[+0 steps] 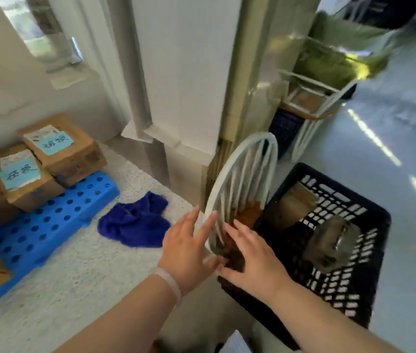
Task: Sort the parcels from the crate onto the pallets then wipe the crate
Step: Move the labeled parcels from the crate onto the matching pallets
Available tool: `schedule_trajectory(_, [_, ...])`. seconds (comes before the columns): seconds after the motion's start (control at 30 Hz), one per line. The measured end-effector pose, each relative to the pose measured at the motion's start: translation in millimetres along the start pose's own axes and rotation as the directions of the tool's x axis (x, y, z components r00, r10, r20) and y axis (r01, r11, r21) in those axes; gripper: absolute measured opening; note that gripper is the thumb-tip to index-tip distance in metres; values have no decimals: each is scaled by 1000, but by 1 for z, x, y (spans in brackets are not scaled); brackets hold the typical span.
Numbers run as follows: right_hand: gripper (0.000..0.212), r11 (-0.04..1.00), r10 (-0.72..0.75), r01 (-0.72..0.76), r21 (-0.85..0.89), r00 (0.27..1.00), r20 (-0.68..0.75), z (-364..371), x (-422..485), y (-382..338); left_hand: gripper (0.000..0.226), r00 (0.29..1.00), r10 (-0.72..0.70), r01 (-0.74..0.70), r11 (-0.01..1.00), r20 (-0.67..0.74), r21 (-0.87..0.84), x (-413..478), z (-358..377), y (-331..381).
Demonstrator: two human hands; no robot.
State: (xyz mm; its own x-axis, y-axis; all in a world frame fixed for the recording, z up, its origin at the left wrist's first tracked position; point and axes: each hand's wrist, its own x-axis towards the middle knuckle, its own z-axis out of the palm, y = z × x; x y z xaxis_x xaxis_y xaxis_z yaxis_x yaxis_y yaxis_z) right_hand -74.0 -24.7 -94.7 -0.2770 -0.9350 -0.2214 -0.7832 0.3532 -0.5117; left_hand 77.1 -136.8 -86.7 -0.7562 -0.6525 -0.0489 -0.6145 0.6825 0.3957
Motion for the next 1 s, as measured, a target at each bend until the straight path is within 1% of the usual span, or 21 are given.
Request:
schedule_trajectory(0.07, [92,995,92,-92,23,996,3,-8,-21,38,93,994,91,-92,995,59,24,9,17,36])
schedule_trajectory(0.17, [96,973,222,-222,61,975,5,-16,-44,88,91,980,142,-148,988,136,36,19,44,77])
schedule_trajectory(0.23, [97,950,299,-301,85,954,31,-17,-55,114,91,972,124,-137,989,198,53,25,64,91])
schedule_trajectory(0.3, [96,923,365,-371,98,928,70,-16,-62,137,90,962,78,-93,995,262,45,30,80,99])
schedule_trajectory(0.4, [98,901,412,-425,84,901,131,-8,-64,168,90,932,14,-27,999,362,31,41,104,105])
schedule_trajectory(0.47, [97,886,436,-456,88,882,178,-1,-61,185,91,902,-22,-2,999,432,54,49,117,109])
schedule_trajectory(0.63, [97,853,470,-511,112,843,262,24,-41,217,91,811,-130,63,989,570,136,74,150,115])
schedule_trajectory(0.77, [96,825,497,-552,122,811,309,48,-23,240,95,712,-215,72,969,669,234,94,181,126])
schedule_trajectory(0.8, [95,818,502,-562,122,802,323,54,-21,245,96,686,-242,94,965,686,246,98,190,126])
schedule_trajectory(0.9, [94,809,504,-575,121,785,360,70,-15,256,100,595,-365,217,931,716,294,105,216,120])
schedule_trajectory(1.0, [93,804,504,-582,121,775,381,85,-14,266,99,497,-452,297,891,741,344,110,238,113])
